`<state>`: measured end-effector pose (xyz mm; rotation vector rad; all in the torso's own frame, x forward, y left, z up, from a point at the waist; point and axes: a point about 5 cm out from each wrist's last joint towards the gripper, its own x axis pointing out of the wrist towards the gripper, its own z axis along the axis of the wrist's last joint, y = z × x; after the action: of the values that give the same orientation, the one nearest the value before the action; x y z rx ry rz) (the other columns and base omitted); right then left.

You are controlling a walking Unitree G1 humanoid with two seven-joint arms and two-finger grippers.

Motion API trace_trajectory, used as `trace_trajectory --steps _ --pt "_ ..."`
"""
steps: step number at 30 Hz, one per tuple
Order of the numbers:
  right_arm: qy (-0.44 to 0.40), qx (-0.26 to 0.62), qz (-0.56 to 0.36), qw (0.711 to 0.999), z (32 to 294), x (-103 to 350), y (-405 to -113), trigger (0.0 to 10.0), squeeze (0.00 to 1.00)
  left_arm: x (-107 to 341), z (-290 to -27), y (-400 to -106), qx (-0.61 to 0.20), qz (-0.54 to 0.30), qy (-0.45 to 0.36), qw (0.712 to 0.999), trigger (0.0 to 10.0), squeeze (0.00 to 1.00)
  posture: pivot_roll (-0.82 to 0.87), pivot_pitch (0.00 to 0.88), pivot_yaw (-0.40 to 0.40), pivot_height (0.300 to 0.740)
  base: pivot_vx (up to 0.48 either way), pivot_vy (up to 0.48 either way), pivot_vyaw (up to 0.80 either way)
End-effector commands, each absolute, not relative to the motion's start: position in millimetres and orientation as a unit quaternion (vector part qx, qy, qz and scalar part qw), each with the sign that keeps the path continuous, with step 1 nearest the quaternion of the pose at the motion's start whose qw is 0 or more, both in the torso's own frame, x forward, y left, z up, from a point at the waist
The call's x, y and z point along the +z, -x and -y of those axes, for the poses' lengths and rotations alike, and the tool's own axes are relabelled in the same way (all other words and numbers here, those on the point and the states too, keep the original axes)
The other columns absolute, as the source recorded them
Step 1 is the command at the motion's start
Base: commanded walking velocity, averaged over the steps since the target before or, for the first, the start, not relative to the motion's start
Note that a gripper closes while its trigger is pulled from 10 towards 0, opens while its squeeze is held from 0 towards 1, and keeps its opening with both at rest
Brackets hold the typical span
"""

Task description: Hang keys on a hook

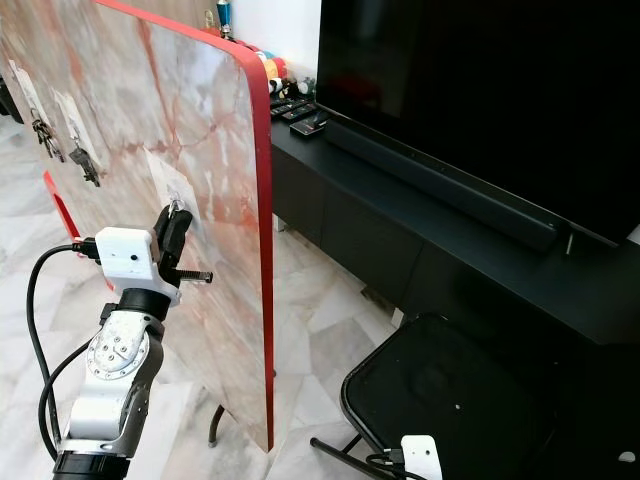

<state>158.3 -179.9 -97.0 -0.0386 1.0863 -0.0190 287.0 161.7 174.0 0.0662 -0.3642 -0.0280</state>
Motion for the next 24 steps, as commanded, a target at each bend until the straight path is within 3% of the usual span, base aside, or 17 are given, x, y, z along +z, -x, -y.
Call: trace_trajectory --steps 1,24 --pt "0.024 -0.011 -0.519 0.854 182.8 -96.9 -157.7 10.0 0.0 173.8 -160.1 -285.8 -0.019 0.177 -0.038 0.983 10.0 0.0 0.06 0.0 -0.085 0.74 0.0 0.0 0.0" --pt "0.024 -0.011 -0.519 0.855 182.6 -96.8 -158.1 10.0 0.0 174.4 -168.5 -281.1 0.018 0.177 -0.039 0.983 10.0 0.0 0.06 0.0 -0.085 0.74 0.0 0.0 0.0"
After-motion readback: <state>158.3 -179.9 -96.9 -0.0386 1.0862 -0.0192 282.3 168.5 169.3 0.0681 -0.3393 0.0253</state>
